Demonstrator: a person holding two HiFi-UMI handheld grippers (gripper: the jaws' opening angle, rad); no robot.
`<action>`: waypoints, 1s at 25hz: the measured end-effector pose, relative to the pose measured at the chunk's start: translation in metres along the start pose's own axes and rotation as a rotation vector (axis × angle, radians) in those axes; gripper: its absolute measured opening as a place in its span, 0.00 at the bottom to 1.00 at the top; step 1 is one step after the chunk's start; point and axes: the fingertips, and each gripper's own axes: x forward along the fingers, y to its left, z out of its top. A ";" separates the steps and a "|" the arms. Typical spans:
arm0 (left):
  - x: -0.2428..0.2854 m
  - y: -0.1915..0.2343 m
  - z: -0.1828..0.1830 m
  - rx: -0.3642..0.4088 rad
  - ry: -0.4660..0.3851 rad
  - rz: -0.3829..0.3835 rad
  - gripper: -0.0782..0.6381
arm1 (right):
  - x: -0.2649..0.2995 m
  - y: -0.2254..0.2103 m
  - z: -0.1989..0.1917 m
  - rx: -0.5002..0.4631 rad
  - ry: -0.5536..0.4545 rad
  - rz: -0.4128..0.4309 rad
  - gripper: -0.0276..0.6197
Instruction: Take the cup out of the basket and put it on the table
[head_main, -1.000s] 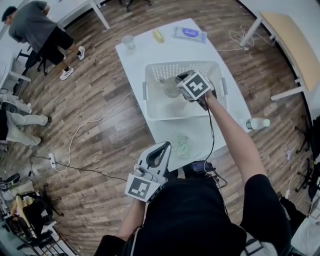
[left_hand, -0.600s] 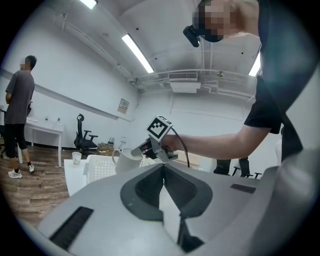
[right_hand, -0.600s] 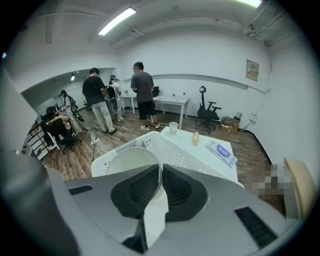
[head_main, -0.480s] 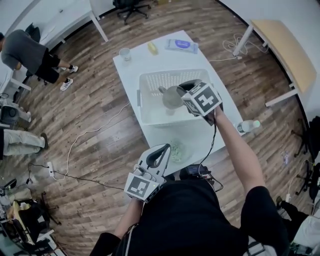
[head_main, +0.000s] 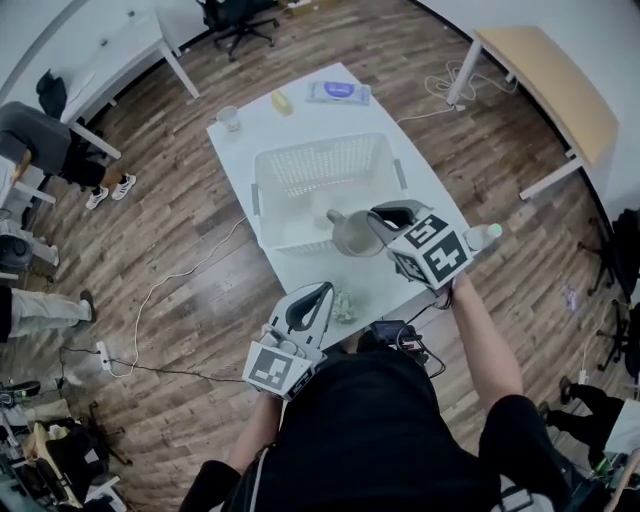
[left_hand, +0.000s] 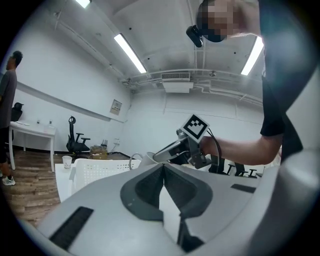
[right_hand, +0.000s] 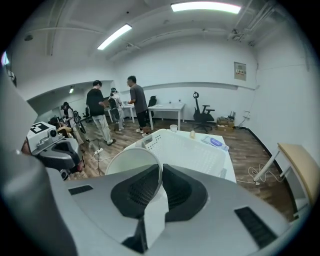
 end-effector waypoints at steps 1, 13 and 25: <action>0.002 -0.005 0.000 0.004 0.001 -0.009 0.12 | -0.009 0.002 -0.008 0.007 -0.002 -0.007 0.11; 0.018 -0.036 -0.006 0.025 0.025 -0.042 0.12 | -0.032 -0.025 -0.141 0.152 0.068 -0.138 0.11; 0.013 -0.057 -0.020 0.011 0.041 -0.026 0.12 | -0.005 -0.051 -0.251 0.269 0.162 -0.284 0.11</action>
